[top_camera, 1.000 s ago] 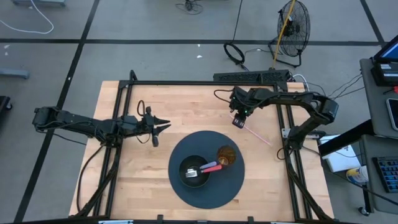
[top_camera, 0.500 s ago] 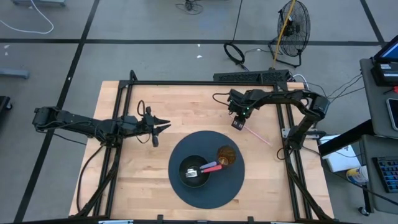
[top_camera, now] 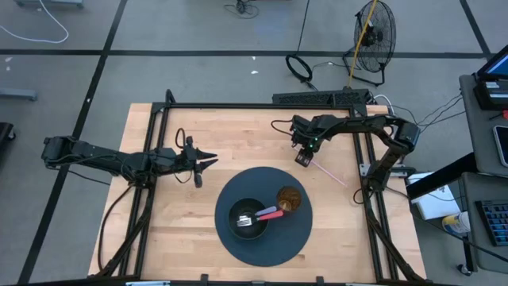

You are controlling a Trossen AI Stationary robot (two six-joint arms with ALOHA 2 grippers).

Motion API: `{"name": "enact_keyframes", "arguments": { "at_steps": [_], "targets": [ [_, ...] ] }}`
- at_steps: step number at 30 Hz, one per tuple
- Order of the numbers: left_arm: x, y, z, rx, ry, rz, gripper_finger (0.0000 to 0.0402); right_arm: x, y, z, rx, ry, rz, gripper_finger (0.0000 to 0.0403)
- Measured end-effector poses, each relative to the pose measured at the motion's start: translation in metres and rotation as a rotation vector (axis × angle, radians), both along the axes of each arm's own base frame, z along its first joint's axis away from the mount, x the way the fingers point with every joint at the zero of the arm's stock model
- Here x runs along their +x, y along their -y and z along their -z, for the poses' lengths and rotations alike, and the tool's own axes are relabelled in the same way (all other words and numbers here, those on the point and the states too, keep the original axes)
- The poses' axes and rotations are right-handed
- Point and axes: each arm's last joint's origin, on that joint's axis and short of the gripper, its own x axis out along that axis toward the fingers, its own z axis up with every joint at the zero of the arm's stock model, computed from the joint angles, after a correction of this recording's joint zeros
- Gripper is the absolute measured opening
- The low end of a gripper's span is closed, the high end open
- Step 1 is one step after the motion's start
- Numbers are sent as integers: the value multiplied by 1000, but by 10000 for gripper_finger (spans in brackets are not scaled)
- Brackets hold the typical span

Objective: Pick & Place Utensil
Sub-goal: Put the pink straw into the brown cup

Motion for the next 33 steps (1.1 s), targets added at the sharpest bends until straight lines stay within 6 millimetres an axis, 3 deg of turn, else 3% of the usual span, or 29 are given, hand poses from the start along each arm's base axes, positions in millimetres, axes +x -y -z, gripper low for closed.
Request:
{"name": "enact_keyframes", "arguments": {
  "at_steps": [18, 33],
  "targets": [
    [0, 0, 0, 2, -2, 1, 76, -7, -5, 9, 55, 1, 11, 125],
    [0, 0, 0, 2, -1, 1, 76, -8, -6, 10, 63, -5, -19, 7]
  ]
}}
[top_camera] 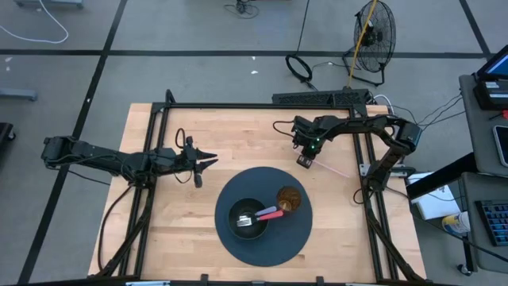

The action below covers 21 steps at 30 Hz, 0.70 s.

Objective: Pick & Place Utensil
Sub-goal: Put the pink straw into the brown cup

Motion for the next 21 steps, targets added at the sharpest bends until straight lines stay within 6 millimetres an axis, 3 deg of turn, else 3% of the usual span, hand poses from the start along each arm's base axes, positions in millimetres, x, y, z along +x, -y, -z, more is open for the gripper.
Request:
{"name": "enact_keyframes", "arguments": {
  "at_steps": [12, 21],
  "targets": [
    [0, 0, 0, 1, 0, 1, 76, -3, -1, -9, -51, 15, -21, 4],
    [0, 0, 0, 1, 0, 0, 76, -9, -4, -42, -123, 135, -18, 4]
  ]
}}
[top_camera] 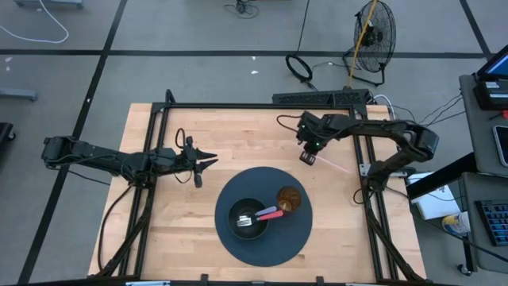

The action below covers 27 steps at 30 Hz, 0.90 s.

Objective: Pick & Place Utensil
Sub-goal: Put the pink straw into the brown cup

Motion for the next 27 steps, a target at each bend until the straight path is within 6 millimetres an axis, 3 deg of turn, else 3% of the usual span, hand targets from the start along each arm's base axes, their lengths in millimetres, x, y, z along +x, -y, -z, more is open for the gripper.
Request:
{"name": "enact_keyframes", "arguments": {
  "at_steps": [15, 27],
  "targets": [
    [0, 0, 0, 0, 1, 0, 76, -29, -17, -82, -200, 364, 5, 4],
    [0, 0, 0, 0, 2, 0, 76, -44, -47, -134, -342, 705, -88, 4]
  ]
}}
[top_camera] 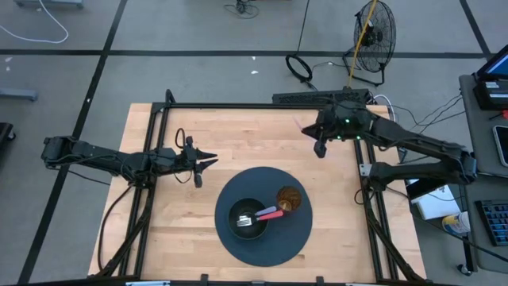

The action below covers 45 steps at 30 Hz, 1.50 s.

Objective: Pick & Place Utensil
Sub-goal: Put the pink straw into the brown cup

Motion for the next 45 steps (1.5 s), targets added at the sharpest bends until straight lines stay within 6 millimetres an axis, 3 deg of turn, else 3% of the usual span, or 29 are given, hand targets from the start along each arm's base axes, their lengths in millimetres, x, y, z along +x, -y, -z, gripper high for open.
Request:
{"name": "enact_keyframes", "arguments": {
  "at_steps": [10, 27, 34, 45],
  "targets": [
    [0, 0, 0, 0, 0, 0, 76, -3, -24, -33, -84, 273, -100, 4],
    [0, 0, 0, 0, -1, 0, 76, 5, -67, -60, -104, 546, -378, 4],
    [0, 0, 0, 0, -1, 0, 76, 7, -88, -65, -85, 616, -496, 4],
    [0, 0, 0, -5, 0, 2, 76, 28, -128, -62, -34, 689, -667, 4]
  ]
}}
